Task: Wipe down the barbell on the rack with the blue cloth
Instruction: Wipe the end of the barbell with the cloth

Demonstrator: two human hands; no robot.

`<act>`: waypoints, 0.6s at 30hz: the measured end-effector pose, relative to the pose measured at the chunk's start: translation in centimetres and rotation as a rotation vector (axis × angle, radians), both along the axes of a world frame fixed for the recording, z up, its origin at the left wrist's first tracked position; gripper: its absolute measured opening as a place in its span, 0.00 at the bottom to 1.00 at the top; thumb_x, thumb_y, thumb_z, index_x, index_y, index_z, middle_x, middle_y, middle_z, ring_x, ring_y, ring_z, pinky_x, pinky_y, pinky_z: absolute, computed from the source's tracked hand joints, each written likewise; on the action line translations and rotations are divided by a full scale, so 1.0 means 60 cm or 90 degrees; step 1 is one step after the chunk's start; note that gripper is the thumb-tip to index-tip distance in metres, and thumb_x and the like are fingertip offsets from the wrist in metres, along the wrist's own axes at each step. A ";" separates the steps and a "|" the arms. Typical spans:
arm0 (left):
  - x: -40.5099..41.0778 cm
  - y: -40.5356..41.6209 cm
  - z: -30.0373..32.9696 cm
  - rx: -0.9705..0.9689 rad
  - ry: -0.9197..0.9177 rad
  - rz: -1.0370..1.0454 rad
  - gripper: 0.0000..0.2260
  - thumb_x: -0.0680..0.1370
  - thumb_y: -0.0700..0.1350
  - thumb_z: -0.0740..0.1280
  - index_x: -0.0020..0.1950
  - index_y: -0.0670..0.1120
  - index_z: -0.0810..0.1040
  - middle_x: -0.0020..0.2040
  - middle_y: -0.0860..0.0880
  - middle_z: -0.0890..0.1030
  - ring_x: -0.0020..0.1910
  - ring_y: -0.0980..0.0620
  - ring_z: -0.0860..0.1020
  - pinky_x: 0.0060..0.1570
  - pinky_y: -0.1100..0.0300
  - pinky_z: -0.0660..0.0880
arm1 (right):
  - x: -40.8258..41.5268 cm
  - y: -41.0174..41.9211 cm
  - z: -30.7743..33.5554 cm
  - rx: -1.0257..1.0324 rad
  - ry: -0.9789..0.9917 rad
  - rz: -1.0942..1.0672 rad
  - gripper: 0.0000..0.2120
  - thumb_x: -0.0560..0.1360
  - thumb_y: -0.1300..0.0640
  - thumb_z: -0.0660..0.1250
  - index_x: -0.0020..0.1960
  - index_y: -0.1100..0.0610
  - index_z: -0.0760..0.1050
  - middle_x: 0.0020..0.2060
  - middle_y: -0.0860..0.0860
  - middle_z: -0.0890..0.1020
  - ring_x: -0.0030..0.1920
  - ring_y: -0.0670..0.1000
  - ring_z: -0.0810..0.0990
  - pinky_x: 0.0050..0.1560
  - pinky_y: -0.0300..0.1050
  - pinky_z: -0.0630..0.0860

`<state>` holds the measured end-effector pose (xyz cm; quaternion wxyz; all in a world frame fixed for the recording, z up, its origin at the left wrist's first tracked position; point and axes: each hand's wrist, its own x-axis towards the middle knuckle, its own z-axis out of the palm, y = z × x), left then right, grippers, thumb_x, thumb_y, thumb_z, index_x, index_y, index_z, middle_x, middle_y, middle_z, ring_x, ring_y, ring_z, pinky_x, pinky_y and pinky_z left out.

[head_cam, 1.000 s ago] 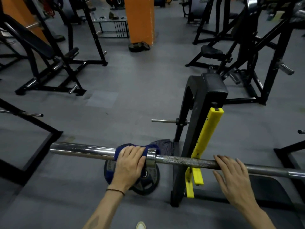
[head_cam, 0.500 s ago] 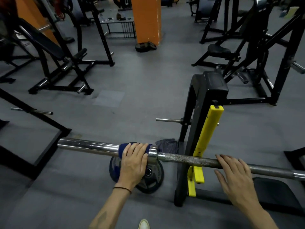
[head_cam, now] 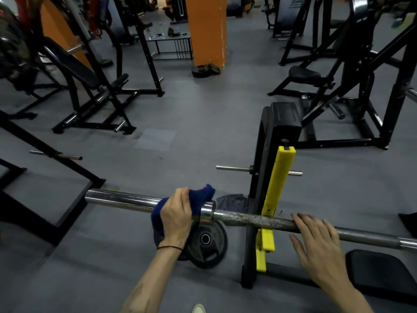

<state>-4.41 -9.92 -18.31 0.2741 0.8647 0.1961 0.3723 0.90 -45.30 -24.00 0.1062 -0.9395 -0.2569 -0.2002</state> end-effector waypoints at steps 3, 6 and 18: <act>0.004 -0.063 0.031 0.026 -0.049 -0.025 0.21 0.86 0.54 0.52 0.44 0.44 0.76 0.31 0.47 0.77 0.28 0.50 0.73 0.31 0.61 0.63 | 0.001 -0.001 -0.002 0.006 0.000 0.007 0.27 0.79 0.47 0.58 0.71 0.61 0.75 0.63 0.57 0.80 0.64 0.60 0.77 0.72 0.61 0.65; 0.013 -0.133 0.024 0.085 -0.045 -0.149 0.16 0.87 0.50 0.54 0.46 0.45 0.76 0.34 0.50 0.77 0.31 0.55 0.73 0.33 0.63 0.68 | 0.003 -0.003 -0.006 0.014 -0.001 0.016 0.26 0.79 0.47 0.58 0.71 0.61 0.75 0.63 0.57 0.80 0.64 0.60 0.77 0.72 0.60 0.65; 0.014 -0.201 -0.069 0.239 0.322 -0.125 0.25 0.85 0.59 0.49 0.66 0.45 0.78 0.64 0.45 0.78 0.67 0.42 0.73 0.76 0.45 0.59 | 0.012 -0.022 -0.015 -0.009 0.000 0.057 0.27 0.80 0.47 0.58 0.75 0.59 0.71 0.66 0.56 0.77 0.66 0.58 0.75 0.73 0.59 0.66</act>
